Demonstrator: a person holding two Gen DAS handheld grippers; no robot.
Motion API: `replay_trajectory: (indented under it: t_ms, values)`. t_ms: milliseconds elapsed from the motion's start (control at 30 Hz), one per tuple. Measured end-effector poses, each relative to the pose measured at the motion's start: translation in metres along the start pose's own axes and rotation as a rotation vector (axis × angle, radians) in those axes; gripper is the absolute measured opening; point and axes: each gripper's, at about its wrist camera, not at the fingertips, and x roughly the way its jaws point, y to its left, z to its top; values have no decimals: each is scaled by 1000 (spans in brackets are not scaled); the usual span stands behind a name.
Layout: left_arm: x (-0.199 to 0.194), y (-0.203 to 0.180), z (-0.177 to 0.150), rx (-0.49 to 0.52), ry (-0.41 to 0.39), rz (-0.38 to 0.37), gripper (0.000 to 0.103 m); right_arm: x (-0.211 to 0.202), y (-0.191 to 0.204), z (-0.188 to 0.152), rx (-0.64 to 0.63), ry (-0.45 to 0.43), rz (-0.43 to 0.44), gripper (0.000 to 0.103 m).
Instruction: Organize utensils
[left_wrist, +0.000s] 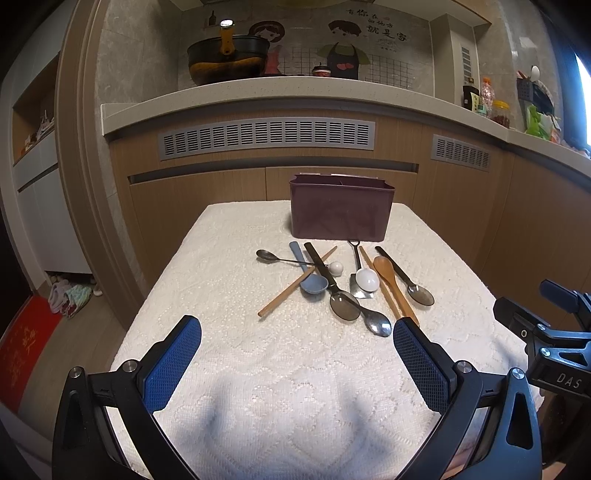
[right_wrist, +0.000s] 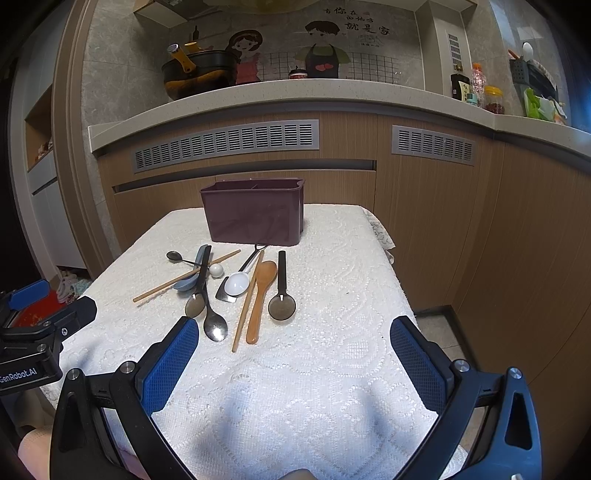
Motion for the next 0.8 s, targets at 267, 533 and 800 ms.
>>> replay_trajectory:
  t_ms: [267,533,800]
  values:
    - [0,0,0,0,1,0,103,0,0,0,0,1,1,103]
    - [1,1,1,-1,1,-3,103,0,0,0,0,1,0,103]
    - [4,1,3,10,15,-15,103,3,0,0,-6,6,3,103]
